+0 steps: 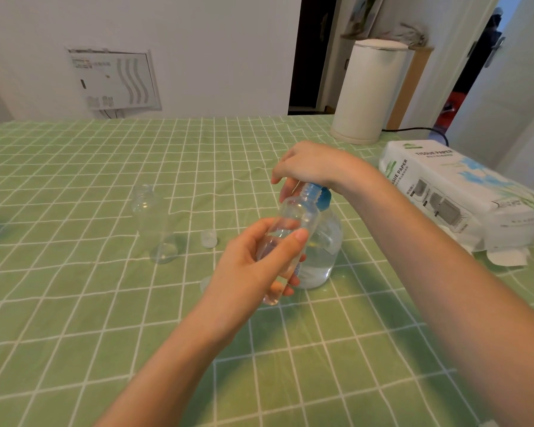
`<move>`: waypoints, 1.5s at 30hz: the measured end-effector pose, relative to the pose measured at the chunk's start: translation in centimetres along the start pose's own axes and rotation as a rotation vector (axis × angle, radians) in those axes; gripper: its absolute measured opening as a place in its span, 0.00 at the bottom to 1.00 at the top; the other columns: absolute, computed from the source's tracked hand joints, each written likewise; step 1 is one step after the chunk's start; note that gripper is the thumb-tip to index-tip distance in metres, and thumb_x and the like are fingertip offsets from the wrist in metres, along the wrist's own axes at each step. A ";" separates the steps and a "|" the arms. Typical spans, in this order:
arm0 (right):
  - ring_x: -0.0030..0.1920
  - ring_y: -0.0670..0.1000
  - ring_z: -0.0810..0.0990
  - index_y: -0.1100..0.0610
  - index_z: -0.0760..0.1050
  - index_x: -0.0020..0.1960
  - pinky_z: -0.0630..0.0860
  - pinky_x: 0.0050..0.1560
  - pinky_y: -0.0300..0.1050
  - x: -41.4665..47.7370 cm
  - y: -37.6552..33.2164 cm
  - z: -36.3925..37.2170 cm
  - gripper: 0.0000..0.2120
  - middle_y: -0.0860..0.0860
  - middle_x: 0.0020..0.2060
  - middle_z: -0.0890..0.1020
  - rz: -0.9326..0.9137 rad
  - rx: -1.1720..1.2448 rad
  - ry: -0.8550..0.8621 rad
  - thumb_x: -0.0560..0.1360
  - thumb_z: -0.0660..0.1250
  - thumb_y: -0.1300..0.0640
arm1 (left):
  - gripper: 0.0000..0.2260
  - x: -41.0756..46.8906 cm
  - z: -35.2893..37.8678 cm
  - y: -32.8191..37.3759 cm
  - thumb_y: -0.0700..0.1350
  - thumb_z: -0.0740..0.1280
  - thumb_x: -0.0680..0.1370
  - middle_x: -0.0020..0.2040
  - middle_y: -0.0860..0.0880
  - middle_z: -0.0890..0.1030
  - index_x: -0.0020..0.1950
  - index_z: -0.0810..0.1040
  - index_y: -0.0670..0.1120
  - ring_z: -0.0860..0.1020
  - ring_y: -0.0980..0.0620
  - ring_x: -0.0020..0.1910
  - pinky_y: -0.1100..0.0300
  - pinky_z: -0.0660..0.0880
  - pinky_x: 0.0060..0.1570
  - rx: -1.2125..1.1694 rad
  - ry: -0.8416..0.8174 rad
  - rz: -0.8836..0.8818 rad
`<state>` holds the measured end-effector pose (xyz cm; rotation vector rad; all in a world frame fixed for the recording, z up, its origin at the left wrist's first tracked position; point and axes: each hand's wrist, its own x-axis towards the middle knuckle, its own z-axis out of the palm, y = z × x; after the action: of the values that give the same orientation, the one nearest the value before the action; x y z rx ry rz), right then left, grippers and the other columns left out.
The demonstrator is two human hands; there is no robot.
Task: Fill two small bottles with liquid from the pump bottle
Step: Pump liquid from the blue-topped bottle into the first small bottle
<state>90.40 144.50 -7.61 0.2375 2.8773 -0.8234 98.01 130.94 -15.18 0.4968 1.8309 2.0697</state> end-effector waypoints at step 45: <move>0.56 0.60 0.81 0.62 0.77 0.58 0.77 0.60 0.55 0.3 -0.4 -0.6 0.15 0.59 0.52 0.83 -0.053 -0.027 0.032 0.75 0.64 0.56 | 0.14 0.2 -0.2 0.0 0.55 0.71 0.69 0.36 0.50 0.82 0.52 0.80 0.52 0.78 0.56 0.29 0.65 0.74 0.27 0.011 -0.015 0.019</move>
<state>90.00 144.54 -6.91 0.1741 2.9342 -0.7965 97.74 130.81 -15.16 0.5337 1.8367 2.0640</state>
